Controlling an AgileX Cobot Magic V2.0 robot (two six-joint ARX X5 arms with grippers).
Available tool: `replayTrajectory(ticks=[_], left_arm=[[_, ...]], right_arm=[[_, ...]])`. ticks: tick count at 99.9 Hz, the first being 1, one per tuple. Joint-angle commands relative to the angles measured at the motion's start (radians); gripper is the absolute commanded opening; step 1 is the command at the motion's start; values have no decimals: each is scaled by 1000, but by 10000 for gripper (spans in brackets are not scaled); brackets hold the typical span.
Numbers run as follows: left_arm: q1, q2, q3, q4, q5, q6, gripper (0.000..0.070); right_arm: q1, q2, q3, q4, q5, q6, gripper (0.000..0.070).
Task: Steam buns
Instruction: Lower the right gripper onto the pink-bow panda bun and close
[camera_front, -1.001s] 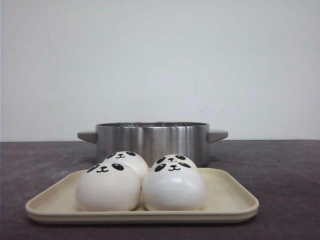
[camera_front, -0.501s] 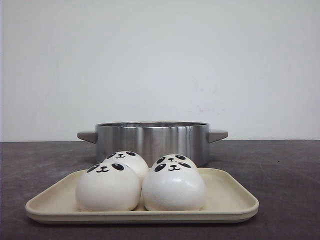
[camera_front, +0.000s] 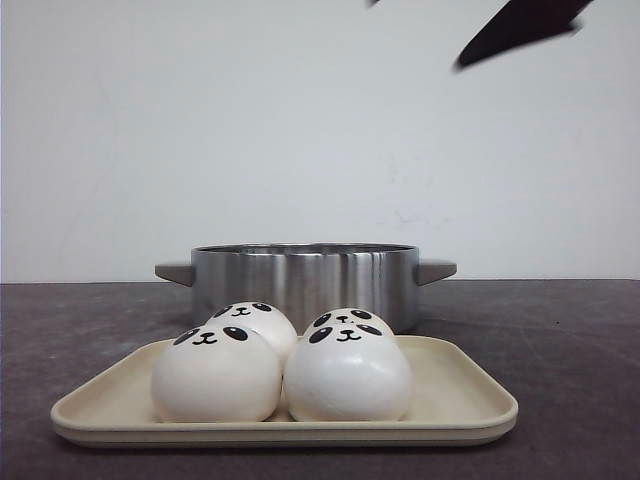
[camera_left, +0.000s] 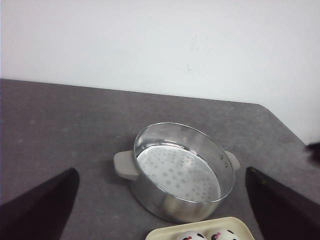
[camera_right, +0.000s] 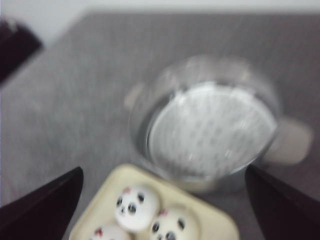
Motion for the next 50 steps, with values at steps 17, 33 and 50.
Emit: replayTrajectory(ticks=[17,33,50], left_arm=[[-3,5,12,-33,4,-52,678],[-3,5,12,-38,3,-52,678],[-10,5,12,-38,3,-51,678]], right_arm=[[90,219,94,-116,56,95,614],[116,353,124,-212,50,104,614],[124,450,124,-246,42,132,609]])
